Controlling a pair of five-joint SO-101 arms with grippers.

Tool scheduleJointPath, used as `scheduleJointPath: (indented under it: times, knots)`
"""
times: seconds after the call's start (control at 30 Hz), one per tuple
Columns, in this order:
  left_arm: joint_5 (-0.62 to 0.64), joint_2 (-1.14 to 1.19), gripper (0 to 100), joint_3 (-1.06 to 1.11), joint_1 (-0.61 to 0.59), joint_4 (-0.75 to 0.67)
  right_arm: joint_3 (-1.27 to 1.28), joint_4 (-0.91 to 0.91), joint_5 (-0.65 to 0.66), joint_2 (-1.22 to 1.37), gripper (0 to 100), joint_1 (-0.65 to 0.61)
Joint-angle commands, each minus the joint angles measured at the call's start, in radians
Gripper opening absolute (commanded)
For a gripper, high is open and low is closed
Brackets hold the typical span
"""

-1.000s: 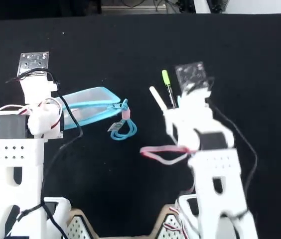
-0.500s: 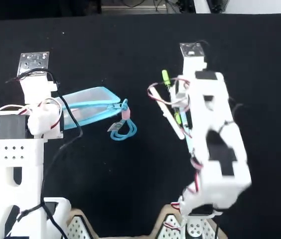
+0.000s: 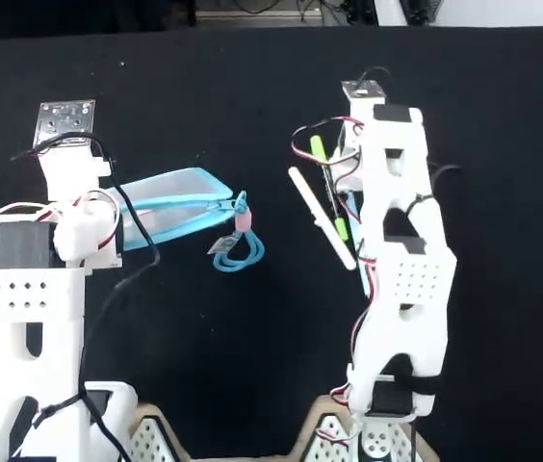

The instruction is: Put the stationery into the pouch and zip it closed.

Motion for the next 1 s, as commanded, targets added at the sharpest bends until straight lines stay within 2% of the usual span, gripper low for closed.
scheduleJointPath:
  times: [0.0,0.2,0.3,0.33,0.47,0.57,0.63,0.83,0.9,0.97]
  knots:
    - [0.005,0.008,3,0.028,0.001,-0.006,-0.113,0.037,0.055,0.031,14.2,0.025]
    - [0.003,0.008,3,0.028,0.001,-0.008,-0.147,0.044,0.13,0.102,12.7,0.017]
    - [0.003,0.008,3,0.028,0.001,-0.008,-0.148,0.058,0.16,0.102,0.5,0.02]
    - [0.003,0.008,3,0.028,0.001,-0.008,-0.153,0.061,0.157,0.09,2.8,0.021]
    - [0.003,0.008,3,0.028,0.001,-0.008,-0.188,0.121,0.164,0.027,1.1,0.021]
    - [0.003,0.008,3,0.028,0.001,-0.008,-0.211,0.166,0.216,-0.004,1.1,0.014]
    - [0.003,0.008,3,0.028,0.001,-0.008,-0.214,0.172,0.278,-0.01,1.1,0.012]
    - [0.003,0.008,3,0.028,0.001,-0.008,-0.193,0.164,0.598,-0.007,1.3,0.023]
    - [0.003,0.008,3,0.028,0.001,-0.008,-0.188,0.17,0.603,-0.007,4.4,0.023]
    - [0.003,0.008,3,0.028,0.001,-0.008,-0.186,0.175,0.601,-0.007,12.1,0.023]
